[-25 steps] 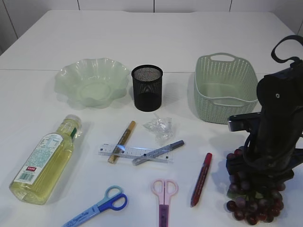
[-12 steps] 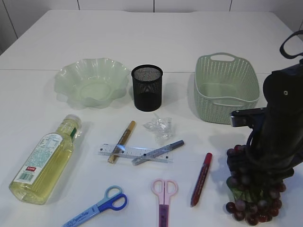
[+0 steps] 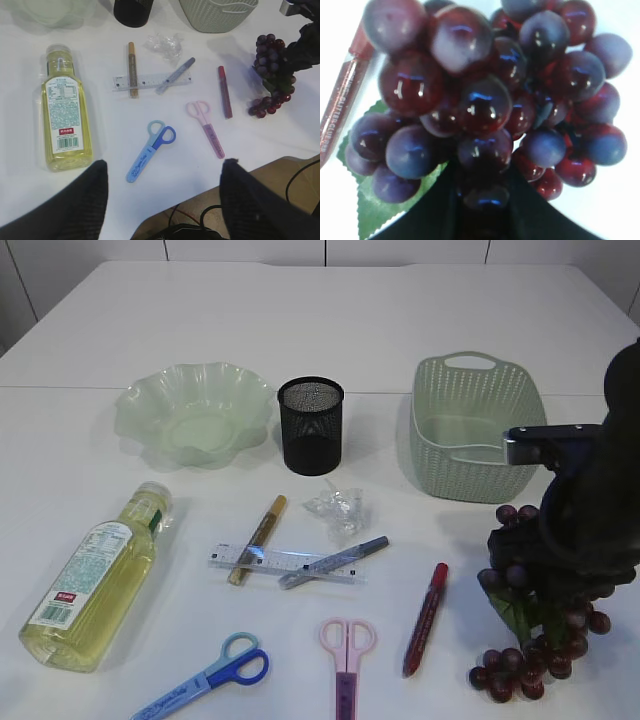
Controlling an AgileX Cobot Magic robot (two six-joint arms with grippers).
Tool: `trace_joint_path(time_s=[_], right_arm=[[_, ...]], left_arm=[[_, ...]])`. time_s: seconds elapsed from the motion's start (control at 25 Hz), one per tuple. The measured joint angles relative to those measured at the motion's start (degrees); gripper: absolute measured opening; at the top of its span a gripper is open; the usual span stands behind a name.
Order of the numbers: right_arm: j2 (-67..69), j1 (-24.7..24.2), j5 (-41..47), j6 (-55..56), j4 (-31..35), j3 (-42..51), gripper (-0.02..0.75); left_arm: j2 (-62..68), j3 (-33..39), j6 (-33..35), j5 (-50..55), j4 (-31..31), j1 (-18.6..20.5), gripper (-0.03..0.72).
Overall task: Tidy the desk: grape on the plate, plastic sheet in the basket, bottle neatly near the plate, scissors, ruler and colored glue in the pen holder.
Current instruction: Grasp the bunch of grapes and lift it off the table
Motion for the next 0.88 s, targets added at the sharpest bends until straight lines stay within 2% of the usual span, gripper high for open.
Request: trace_joint_path(time_s=[0.56, 0.88], right_arm=[[-6.64, 0.00, 3.93, -0.09, 0.73, -0.04, 0.155], [-9.78, 0.00, 8.78, -0.48, 0.96, -5.91, 0.155]], left_arm=[[0.00, 0.00, 0.00, -0.10, -0.20, 0.00, 0.510], [0.00, 0.00, -0.10, -0.53, -1.13, 0.00, 0.510]])
